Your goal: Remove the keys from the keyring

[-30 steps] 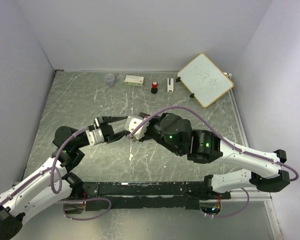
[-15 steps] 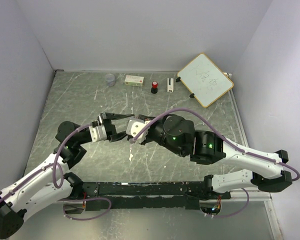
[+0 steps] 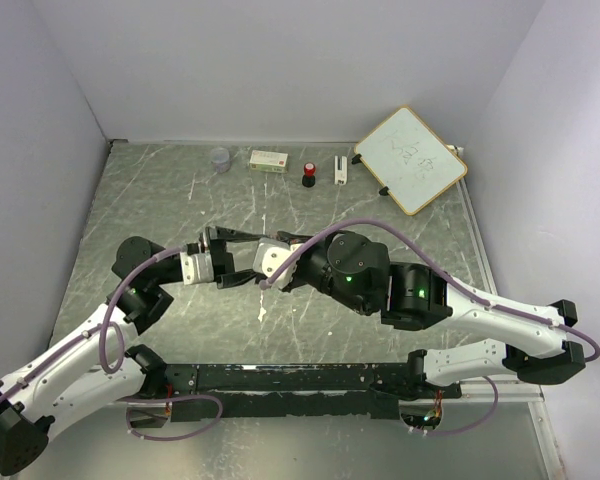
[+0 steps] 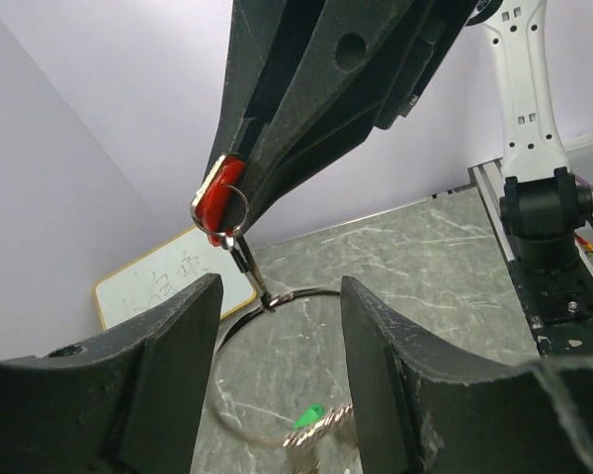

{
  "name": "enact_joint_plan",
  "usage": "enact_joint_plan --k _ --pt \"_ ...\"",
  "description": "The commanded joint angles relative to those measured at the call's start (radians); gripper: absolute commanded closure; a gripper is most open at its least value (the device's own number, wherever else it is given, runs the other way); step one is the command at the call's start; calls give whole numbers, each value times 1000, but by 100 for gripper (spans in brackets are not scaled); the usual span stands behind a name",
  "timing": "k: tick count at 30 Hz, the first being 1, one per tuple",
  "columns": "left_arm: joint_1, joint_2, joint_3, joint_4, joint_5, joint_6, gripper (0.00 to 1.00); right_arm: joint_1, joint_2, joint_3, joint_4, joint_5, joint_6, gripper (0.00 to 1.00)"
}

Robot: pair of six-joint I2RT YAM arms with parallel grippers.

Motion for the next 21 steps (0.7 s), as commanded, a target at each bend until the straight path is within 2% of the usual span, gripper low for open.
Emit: enact_joint_plan --k 1,9,21 --pt "-2 4 18 1 51 4 38 11 -8 -1 21 -13 -15 100" --pt "7 31 24 21 97 -16 41 15 -12 -2 23 -28 -21 100" --pt "25 15 6 119 147 -102 39 17 -26 -18 30 -25 -23 100"
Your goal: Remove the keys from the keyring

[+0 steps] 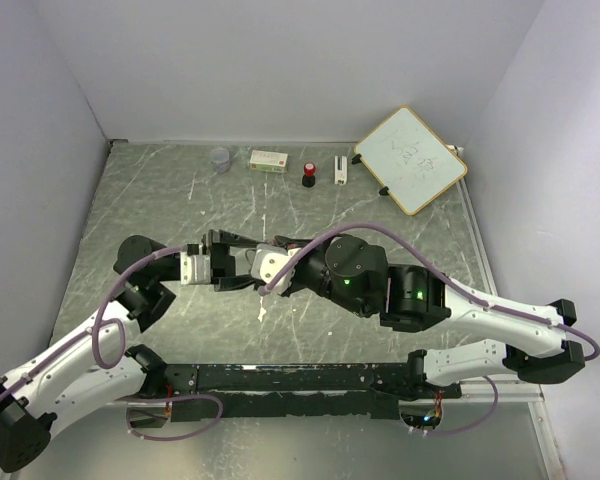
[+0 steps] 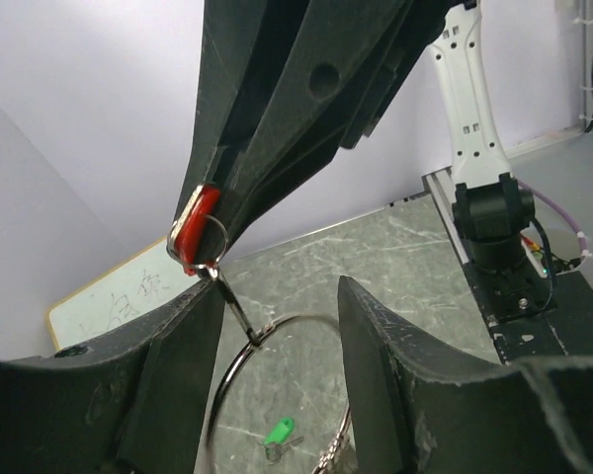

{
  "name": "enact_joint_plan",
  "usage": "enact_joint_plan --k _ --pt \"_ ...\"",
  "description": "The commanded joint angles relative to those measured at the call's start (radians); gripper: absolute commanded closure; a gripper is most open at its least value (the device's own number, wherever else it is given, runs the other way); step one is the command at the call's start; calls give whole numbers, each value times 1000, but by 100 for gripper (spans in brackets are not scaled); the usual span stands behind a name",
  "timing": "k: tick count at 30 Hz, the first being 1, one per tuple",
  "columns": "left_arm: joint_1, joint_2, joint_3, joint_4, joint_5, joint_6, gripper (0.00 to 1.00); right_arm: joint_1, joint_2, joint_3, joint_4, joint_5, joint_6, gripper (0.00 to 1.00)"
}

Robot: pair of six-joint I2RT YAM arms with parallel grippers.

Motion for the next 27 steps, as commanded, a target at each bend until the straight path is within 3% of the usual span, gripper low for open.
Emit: enact_joint_plan --k 1,16,23,27 --pt "10 -12 4 81 39 -50 39 7 -26 -7 30 -2 -17 100" --pt "53 81 -39 249 53 -180 46 8 -31 -19 49 4 -29 100" --pt "132 119 -75 460 95 -354 48 8 -36 -28 56 6 -33 100" --pt "162 157 -81 570 127 -440 59 8 -40 -31 61 7 -33 100"
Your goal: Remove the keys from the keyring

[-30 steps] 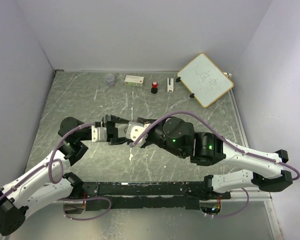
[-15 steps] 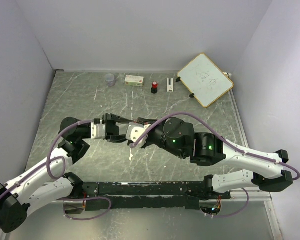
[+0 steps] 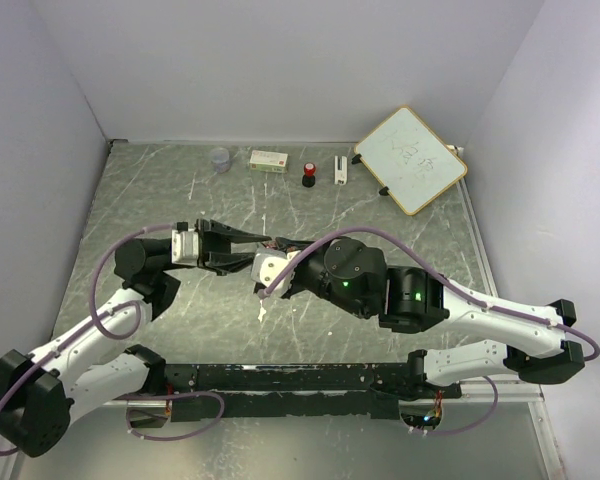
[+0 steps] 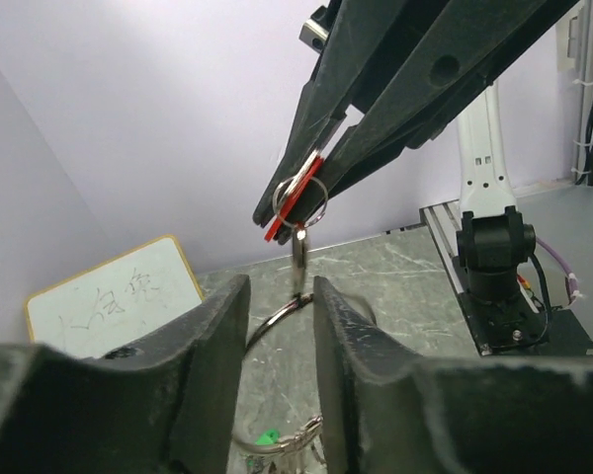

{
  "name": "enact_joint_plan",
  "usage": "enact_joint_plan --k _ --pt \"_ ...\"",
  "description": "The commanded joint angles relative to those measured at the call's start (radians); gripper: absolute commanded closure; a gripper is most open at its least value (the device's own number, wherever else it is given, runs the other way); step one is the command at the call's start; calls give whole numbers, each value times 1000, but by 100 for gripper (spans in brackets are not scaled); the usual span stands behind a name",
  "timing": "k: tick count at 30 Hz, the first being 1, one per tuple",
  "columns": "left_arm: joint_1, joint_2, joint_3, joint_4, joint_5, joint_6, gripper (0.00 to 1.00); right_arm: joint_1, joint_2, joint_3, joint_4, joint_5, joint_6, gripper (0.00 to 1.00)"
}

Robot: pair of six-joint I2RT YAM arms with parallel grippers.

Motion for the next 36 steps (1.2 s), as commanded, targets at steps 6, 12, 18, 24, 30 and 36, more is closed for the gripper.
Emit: enact_joint_plan --k 6,12,18,24,30,36 --pt "34 72 -6 261 111 -215 60 7 -27 -8 61 5 -16 100" --pt "34 76 -8 299 121 -250 57 8 -28 -24 87 -6 -25 100" --pt "35 75 -11 327 120 -279 52 7 -21 -26 99 -11 -29 100" --pt "34 90 -18 343 119 -286 53 8 -15 -22 105 -19 -36 100" --pt "34 126 -19 402 123 -321 53 7 -11 -26 109 -37 -42 100" --pt "34 137 -17 444 125 -348 53 7 -19 -39 119 -55 -51 100"
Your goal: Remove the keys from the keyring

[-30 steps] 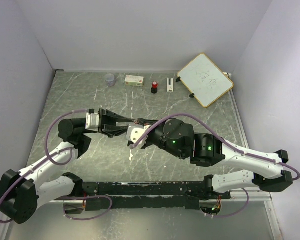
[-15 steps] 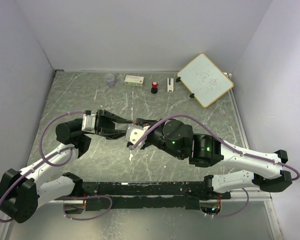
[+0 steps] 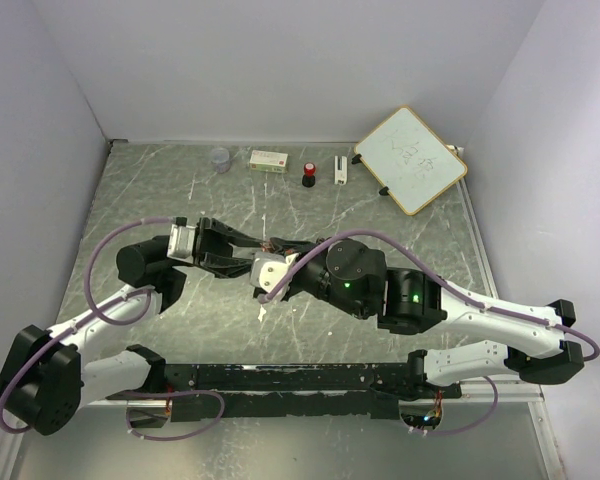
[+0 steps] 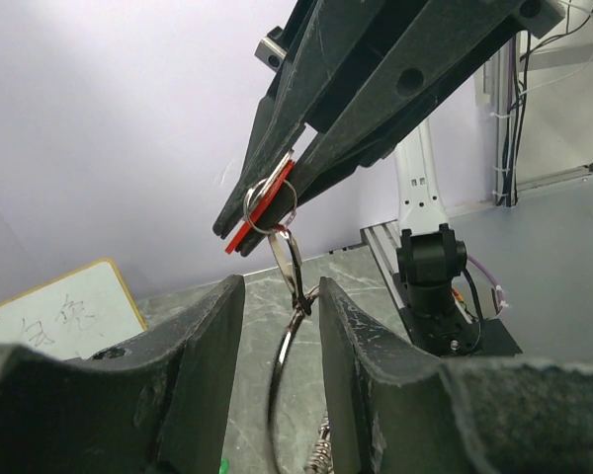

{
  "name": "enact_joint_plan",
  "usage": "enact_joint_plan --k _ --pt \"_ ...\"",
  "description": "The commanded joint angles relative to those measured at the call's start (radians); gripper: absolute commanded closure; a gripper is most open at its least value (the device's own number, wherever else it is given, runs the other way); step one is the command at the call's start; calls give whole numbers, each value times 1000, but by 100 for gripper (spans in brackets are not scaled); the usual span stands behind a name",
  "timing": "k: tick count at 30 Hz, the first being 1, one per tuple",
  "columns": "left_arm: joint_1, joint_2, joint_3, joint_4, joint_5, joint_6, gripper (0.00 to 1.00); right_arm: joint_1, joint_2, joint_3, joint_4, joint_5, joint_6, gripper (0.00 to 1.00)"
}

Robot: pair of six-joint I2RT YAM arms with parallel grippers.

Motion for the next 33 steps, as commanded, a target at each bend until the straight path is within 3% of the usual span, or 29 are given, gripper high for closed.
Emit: enact_joint_plan --k 1,13,26,33 --pt "9 -3 -6 80 21 -34 53 7 -15 -14 53 -22 -18 100" --pt "8 15 -8 133 29 -79 54 7 -20 -41 91 -27 -48 100" --pt "8 49 -9 219 39 -132 62 7 -20 -49 105 -20 -57 100" --pt "8 60 -6 252 37 -155 74 7 -19 -50 104 -20 -56 100"
